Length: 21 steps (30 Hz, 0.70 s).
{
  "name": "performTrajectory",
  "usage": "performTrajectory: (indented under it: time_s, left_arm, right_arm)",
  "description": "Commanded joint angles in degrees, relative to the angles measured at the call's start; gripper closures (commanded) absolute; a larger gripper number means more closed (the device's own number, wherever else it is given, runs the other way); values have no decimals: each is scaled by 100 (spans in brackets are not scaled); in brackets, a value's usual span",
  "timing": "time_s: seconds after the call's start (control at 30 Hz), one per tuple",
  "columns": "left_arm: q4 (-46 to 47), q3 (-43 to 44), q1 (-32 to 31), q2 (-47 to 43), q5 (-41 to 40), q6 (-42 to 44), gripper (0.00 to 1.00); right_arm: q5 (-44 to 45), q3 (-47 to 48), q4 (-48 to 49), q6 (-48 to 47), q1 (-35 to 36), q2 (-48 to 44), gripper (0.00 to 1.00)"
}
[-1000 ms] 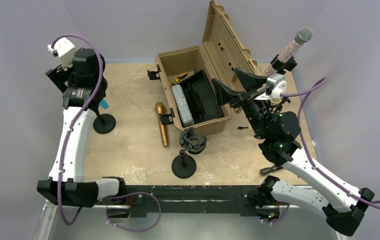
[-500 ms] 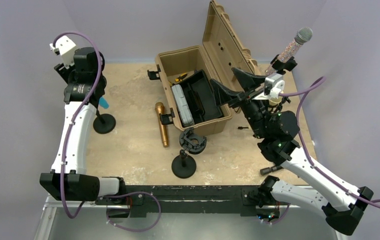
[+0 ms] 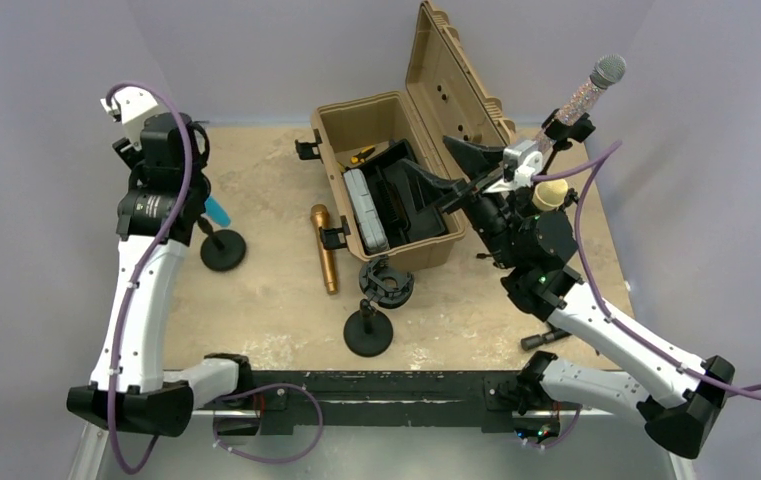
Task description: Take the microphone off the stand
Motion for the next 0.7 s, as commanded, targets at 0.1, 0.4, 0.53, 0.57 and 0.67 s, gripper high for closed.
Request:
performTrajectory:
  time_s: [0.1,0.4,0.53,0.57,0.67]
  left_arm:
    - [96,-225,-199,-798,1482,480,100]
    - [-361,-741,-350,-1585,3327,907,100]
    - [-255,-858,-359,-1884,4725,1105,100]
    - [-207,-889,-377,-1944,5010,1168,100]
    - [-170,-964,-424,-2082,5655,1329,100]
  right_arm:
    - [-396,403,301,104,10,247,8]
    - [-842,598,683,121,10,815,9]
    - [-1532,678,909,150,15,1201,9]
    - [-1738,733,916,133,21,1335,10]
    - [-2346,889,951,95,19,1706,13]
